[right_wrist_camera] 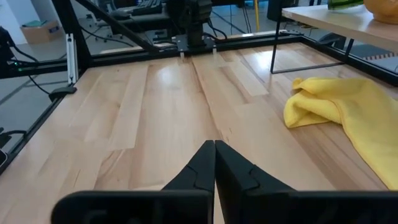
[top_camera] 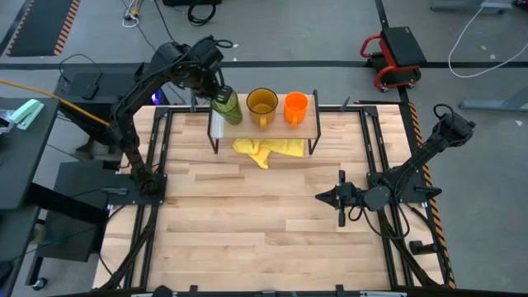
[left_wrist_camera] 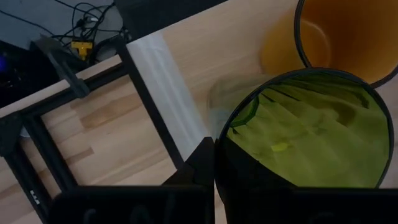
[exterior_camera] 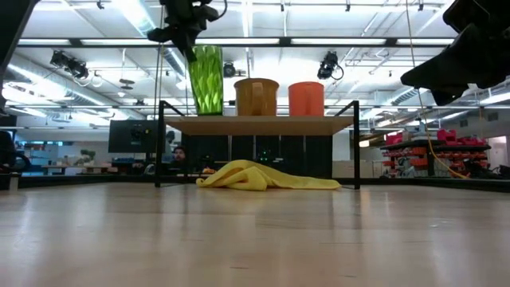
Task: Stack small to large cups/mugs on shelf
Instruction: Put the green cup on the shelf
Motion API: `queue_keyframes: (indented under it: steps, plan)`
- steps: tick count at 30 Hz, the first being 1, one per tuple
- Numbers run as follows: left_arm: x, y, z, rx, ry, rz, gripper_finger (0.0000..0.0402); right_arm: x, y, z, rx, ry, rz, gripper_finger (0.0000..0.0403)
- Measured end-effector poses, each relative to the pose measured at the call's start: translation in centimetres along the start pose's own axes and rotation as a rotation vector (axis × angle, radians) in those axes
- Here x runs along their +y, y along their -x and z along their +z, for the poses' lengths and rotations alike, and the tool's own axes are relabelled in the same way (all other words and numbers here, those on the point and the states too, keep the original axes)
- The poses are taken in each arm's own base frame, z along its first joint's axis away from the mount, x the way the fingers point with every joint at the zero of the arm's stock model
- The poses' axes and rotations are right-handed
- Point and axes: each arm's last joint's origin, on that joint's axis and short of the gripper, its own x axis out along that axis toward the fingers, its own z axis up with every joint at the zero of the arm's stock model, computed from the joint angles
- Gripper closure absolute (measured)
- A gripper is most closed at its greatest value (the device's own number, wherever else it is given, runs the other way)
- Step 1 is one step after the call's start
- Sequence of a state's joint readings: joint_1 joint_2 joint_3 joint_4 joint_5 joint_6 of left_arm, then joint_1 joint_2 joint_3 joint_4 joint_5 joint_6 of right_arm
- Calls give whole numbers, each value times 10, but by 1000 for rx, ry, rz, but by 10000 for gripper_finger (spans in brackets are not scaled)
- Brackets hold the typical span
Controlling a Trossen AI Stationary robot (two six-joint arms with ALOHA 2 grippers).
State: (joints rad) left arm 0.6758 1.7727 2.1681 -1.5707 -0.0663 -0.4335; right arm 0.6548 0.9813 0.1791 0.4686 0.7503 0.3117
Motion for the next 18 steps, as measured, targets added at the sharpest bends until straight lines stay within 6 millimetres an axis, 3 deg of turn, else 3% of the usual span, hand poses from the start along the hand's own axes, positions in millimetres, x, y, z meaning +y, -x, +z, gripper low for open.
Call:
queue_keyframes:
  steps: [18]
  plan:
    - [1, -5, 3, 2, 5, 23, 389, 0, 0, -1, 6, 5, -2, 392]
